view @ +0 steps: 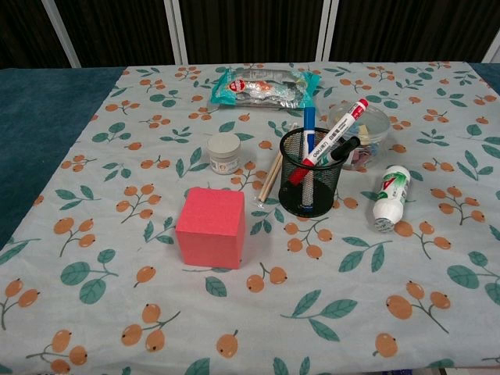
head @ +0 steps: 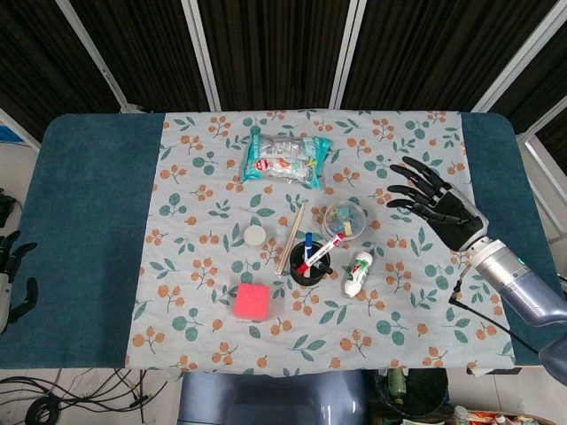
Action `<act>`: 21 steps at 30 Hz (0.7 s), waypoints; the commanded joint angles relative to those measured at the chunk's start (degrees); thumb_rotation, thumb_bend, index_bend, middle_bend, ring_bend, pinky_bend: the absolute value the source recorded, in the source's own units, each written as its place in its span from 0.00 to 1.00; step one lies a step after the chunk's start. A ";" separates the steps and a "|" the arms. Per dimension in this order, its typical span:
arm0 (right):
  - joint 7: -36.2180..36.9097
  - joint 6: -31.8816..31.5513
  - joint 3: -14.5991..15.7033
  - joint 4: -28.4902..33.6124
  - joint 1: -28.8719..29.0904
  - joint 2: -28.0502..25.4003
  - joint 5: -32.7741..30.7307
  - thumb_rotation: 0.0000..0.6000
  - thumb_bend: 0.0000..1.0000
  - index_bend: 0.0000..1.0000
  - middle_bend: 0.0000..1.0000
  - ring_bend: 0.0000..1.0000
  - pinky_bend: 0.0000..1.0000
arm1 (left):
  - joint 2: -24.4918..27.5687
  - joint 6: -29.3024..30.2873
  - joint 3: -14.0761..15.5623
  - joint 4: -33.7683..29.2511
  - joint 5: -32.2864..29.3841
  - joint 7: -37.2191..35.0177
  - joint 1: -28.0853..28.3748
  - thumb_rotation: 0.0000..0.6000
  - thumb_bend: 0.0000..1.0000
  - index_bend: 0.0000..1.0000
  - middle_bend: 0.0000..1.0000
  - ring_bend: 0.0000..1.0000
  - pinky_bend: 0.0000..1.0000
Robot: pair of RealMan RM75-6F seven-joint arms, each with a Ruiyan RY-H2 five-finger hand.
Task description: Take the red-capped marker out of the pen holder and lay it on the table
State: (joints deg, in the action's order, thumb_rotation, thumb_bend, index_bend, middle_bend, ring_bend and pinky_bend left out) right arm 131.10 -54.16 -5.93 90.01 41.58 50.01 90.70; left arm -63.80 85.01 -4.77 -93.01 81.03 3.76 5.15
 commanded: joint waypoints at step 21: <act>-1.93 0.28 -0.86 4.62 0.38 -3.07 -0.22 1.00 0.00 0.16 0.18 0.28 0.33 | -0.15 1.63 0.38 -0.57 1.99 1.42 -0.25 1.00 0.54 0.19 0.04 0.01 0.00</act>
State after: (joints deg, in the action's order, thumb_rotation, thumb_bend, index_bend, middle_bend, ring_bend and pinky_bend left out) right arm 129.23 -53.81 -6.83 94.50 42.05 47.06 90.40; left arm -63.91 86.43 -4.47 -93.43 82.82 4.92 4.97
